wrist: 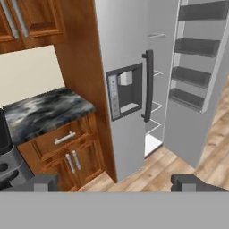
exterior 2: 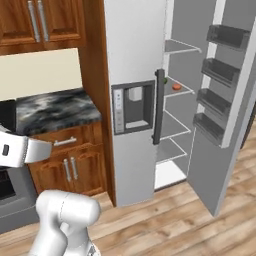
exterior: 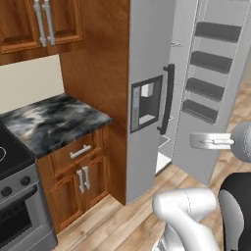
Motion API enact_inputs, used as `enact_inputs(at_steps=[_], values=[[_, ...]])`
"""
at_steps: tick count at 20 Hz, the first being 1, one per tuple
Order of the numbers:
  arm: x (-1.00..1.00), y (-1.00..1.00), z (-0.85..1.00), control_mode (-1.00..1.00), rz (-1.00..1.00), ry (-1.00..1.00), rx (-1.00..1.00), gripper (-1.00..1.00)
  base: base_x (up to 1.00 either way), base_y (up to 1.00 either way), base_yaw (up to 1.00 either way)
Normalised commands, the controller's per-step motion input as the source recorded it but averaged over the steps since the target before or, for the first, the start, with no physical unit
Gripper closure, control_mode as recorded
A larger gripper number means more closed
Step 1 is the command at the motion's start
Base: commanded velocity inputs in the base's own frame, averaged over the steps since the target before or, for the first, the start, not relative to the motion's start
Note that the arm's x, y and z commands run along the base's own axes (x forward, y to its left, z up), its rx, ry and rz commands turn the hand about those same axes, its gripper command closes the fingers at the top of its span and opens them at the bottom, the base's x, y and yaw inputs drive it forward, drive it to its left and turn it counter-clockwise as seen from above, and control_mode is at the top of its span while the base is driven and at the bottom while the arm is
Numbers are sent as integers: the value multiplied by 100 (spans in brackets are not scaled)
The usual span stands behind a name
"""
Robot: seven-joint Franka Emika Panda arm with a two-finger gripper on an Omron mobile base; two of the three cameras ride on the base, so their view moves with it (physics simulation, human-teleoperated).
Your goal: Transport the fish and squash to the fridge. Place the fish on the rack containing meat and place the squash on the rack containing the vegetable, ensuring meats and vegetables are on different racks.
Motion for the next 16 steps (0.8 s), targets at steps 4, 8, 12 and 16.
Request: enact_inputs(at_steps=[4,8,12,16], values=[[0,0,0,100,0,0,0,-100,-94,100,-39],[0,0,0,100,0,0,0,-100,18,100,-4],[0,0,0,100,0,0,0,-100,100,100,0],[0,0,0,100,0,0,0,-100,60,100,0]])
